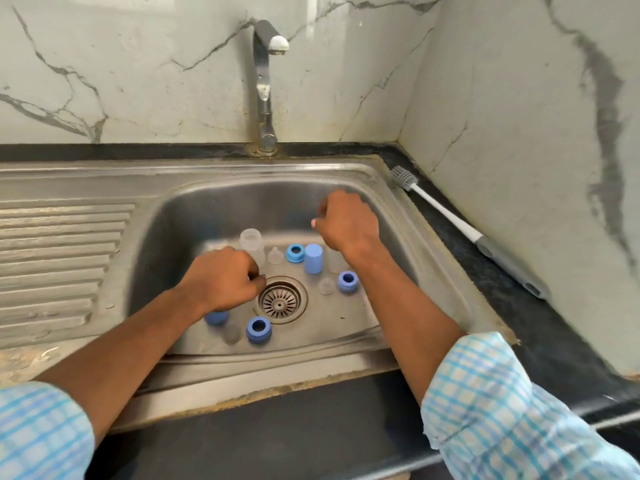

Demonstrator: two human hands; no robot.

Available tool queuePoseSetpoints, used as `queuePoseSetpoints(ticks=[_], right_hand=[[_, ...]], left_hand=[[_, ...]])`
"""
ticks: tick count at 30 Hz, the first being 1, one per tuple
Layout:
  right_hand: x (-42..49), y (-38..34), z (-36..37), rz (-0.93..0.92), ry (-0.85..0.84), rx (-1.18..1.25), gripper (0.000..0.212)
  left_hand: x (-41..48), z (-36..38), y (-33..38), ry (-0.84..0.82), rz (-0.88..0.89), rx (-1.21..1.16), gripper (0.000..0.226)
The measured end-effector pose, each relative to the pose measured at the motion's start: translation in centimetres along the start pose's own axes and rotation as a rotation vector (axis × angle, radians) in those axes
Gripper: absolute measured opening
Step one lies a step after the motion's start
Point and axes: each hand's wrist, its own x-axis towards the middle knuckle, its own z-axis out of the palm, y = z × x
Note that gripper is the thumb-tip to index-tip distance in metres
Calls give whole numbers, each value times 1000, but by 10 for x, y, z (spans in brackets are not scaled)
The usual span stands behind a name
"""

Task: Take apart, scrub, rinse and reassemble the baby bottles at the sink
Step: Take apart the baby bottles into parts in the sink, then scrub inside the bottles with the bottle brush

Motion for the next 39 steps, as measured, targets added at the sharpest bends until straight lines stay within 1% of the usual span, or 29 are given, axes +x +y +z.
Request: queuePoseSetpoints(ticks=[3, 7, 10, 13, 16, 20, 22, 25, 29, 31, 36, 39], right_hand=[[7, 36, -29, 101, 118, -106, 29], [13, 84, -55, 231, 239, -244, 29], [18, 112, -59, 307, 248, -283, 27], [18, 129, -56, 393, 216, -253, 27], [16, 133, -54, 429, 212, -226, 28], [16, 121, -53, 386, 225, -225, 25], [18, 109, -51, 318, 220, -225, 22], [20, 80, -46, 210, 165, -185, 24], [14, 34, -26, 72, 105, -72, 24], [9, 16, -12, 33, 71, -22, 23], [-1, -1, 17, 11, -26, 33, 24], [4, -5, 21, -16, -33, 45, 23]], left_hand=[[16, -3, 20, 57, 41, -50, 33], [30, -5, 40, 74, 38, -106, 26], [30, -3, 47, 77, 29, -100, 32], [28, 2, 44, 66, 25, -111, 27], [26, 2, 35, 54, 8, -129, 27], [20, -4, 27, 69, -44, -157, 25], [17, -7, 19, 72, -97, -237, 24], [15, -8, 5, 85, -197, -396, 21], [14, -7, -12, 127, -355, -484, 16], [17, -5, -19, 166, -414, -515, 19], [36, 2, -35, 202, -437, -571, 34], [60, 7, -40, 146, -398, -533, 40]])
